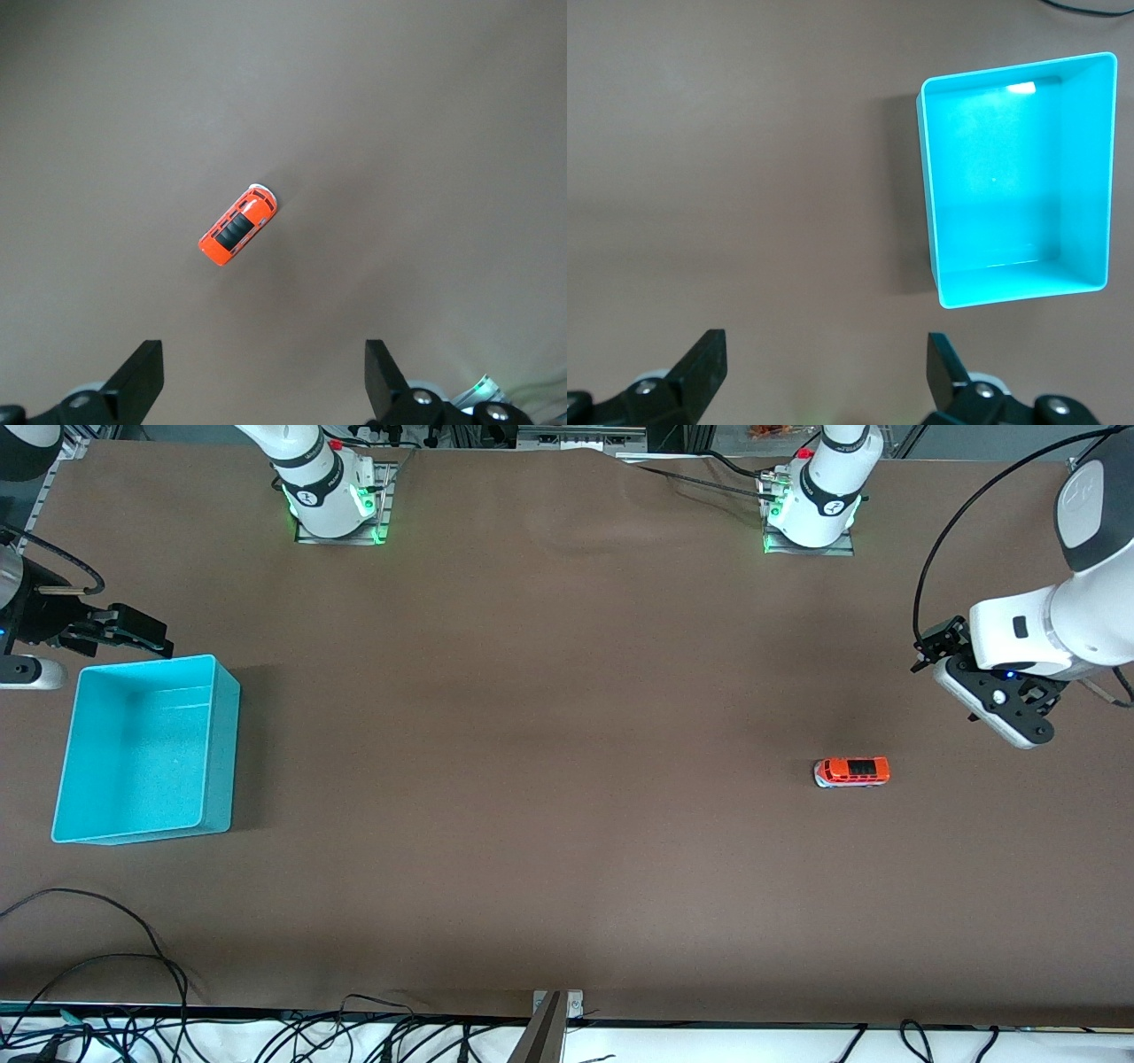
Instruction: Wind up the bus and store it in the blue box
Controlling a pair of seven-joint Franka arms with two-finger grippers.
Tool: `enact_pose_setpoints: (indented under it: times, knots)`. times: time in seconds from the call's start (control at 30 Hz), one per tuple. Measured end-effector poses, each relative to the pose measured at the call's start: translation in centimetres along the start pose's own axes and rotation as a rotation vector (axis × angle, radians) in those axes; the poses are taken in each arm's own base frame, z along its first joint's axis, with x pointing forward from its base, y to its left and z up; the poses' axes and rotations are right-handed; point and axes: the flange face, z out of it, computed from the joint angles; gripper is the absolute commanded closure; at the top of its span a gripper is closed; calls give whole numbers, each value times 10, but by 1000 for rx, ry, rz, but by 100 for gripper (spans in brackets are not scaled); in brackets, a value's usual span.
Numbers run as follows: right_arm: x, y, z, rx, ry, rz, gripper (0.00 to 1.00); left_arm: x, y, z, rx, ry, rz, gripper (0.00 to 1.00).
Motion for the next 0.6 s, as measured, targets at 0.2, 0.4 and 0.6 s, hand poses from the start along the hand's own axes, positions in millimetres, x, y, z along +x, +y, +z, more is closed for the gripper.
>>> enact_pose_setpoints:
  times: [0.2, 0.4, 0.6]
  knots:
    - [0, 0, 0, 0, -2, 0, 0, 3, -20, 25, -6, -24, 116, 0]
    - [0, 0, 0, 0, -3, 0, 0, 11, -47, 61, -5, -21, 230, 0]
    - [0, 0, 0, 0, -3, 0, 0, 24, -62, 106, -15, -29, 307, 0]
